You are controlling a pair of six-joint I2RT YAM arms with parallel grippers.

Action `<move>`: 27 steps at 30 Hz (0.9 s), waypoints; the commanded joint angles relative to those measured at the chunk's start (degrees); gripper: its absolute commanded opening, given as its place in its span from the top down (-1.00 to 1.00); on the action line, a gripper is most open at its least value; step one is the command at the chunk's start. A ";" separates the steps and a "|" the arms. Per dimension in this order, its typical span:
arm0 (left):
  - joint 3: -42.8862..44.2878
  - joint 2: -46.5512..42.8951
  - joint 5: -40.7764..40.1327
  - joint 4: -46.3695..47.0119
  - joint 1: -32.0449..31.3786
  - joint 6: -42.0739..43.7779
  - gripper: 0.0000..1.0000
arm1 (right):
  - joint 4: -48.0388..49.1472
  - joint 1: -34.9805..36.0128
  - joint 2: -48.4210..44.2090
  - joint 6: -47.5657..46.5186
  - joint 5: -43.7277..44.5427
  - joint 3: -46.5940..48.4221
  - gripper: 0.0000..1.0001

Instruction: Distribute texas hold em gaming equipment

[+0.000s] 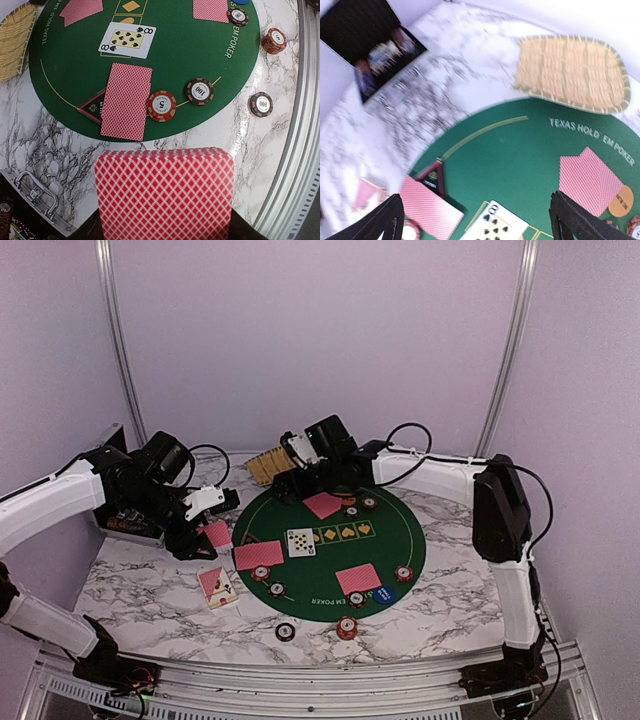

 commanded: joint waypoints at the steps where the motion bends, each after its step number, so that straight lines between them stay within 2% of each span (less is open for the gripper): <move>1: 1.75 -0.99 1.16 -1.27 0.36 0.03 1.00 | 17.50 -10.84 -4.53 15.04 -29.41 -7.73 -0.98; 3: 1.78 -1.04 1.10 -1.30 0.36 -0.01 1.00 | 24.22 -13.62 -7.62 21.07 -29.09 -13.99 -0.98; 5: 1.85 -1.00 1.24 -1.32 0.36 -0.09 1.00 | 25.77 -13.62 -11.77 18.44 -21.32 -18.50 -0.98; 9: 1.76 -1.13 1.00 -1.32 0.36 0.15 1.00 | 26.97 -14.29 -15.87 18.88 -20.90 -20.52 -0.98; 11: 1.93 -1.17 0.92 -1.30 0.36 0.25 1.00 | 28.86 -16.72 -16.48 26.07 -25.69 -21.87 -0.98; 13: 2.10 -1.16 1.19 -1.30 0.36 0.07 1.00 | 45.59 -18.91 -15.69 39.12 -37.53 -28.42 -0.98; 14: 2.07 -1.23 1.37 -1.30 0.36 0.07 1.00 | 47.94 -18.74 -14.55 42.05 -40.61 -27.40 -0.98; 17: 1.94 -1.09 1.30 -1.26 0.36 0.08 1.00 | 33.38 -14.89 -15.56 32.65 -34.39 -23.32 -0.98; 21: 2.10 -1.03 1.27 -1.30 0.36 0.28 1.00 | 35.61 -10.80 -17.87 35.89 -32.72 -28.23 -0.97; 27: 2.63 -0.60 1.86 -1.30 0.36 0.17 1.00 | 32.40 -3.70 -15.84 37.83 -30.44 -29.75 -0.98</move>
